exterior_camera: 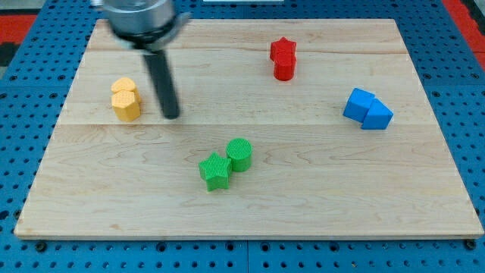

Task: Move the green circle into the yellow blocks

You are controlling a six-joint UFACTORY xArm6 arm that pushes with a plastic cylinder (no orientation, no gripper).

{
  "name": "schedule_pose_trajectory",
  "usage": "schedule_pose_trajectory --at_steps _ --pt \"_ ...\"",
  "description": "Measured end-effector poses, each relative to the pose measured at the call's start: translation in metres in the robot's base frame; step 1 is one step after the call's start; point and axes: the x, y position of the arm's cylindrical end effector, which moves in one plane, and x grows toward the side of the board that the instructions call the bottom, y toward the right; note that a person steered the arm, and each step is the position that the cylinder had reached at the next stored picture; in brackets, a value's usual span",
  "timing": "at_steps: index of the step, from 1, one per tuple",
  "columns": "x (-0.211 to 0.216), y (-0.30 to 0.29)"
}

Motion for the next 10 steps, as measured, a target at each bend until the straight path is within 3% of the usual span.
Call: schedule_pose_trajectory --at_steps 1,2,3,5,8,10 --pt "0.014 0.079" --pt "0.081 0.128" --pt "0.109 0.103" --pt "0.091 0.049" --pt "0.010 -0.011" --pt "-0.005 0.019"
